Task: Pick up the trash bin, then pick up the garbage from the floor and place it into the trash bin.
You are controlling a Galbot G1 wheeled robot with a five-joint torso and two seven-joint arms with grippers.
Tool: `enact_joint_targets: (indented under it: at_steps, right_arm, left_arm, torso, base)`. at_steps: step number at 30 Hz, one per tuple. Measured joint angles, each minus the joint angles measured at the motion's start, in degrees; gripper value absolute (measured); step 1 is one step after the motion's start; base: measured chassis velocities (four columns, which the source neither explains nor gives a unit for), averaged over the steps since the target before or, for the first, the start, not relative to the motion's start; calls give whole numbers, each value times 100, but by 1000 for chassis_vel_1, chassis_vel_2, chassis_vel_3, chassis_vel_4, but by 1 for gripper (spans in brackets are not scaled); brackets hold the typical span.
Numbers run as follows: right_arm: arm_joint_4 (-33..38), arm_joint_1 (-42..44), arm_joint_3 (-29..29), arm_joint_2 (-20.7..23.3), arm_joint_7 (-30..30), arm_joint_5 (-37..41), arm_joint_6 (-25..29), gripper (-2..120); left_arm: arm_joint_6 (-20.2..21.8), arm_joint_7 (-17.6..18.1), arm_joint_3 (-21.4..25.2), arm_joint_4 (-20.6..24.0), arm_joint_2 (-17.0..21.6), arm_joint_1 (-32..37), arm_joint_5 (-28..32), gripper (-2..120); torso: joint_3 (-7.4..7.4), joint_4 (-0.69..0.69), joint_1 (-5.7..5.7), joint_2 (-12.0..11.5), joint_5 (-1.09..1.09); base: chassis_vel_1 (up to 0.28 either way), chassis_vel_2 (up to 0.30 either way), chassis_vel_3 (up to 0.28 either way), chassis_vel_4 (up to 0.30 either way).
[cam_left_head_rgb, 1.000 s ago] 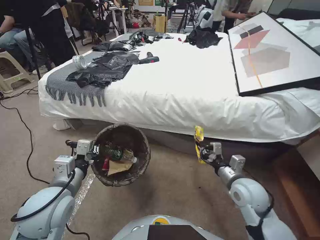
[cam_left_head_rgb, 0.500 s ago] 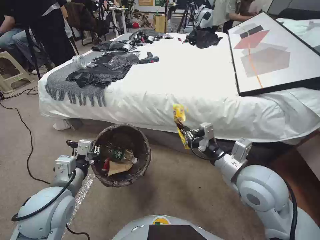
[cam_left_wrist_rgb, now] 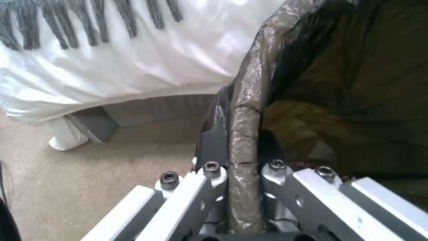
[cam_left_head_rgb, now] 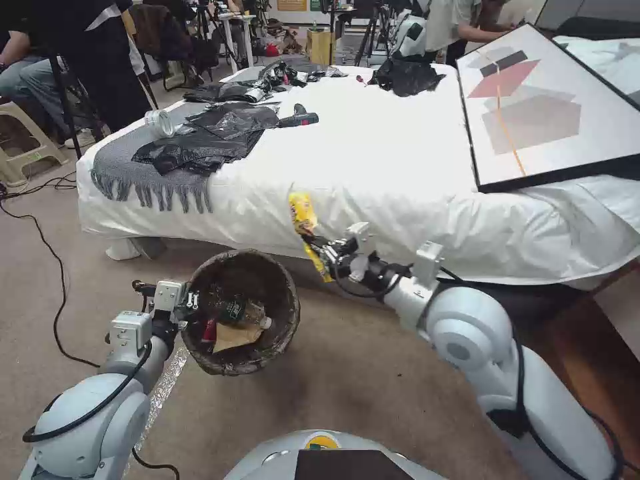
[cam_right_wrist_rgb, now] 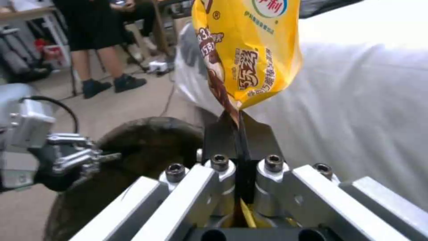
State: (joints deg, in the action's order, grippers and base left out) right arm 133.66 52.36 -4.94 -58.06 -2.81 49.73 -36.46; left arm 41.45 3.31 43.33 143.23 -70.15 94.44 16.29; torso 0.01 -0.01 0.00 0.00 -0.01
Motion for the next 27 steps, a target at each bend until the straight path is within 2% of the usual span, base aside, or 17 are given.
enact_joint_targets:
  at_steps: [3, 8, 27]
  right_arm:
    - [-136, -322, 425, -196, -32, -1, -22, 0]
    - [-207, -495, 761, -321, -72, -3, -59, 0]
    - [-374, -564, 1501, -624, -195, -166, -161, 0]
  left_arm:
    - [3, 21, 3, 0, -7, -6, 1, 2]
    - [9, 27, 14, 0, -32, -15, 10, 2]
    - [64, 130, 3, 0, -106, -53, 208, 2]
  torso:
    - [0, 2, 0, 0, -1]
    - [0, 0, 0, 0, -1]
    - [-1, 0, 0, 0, 0]
  base:
    - [0, 0, 0, 0]
    - [0, 0, 0, 0]
    - [0, 0, 0, 0]
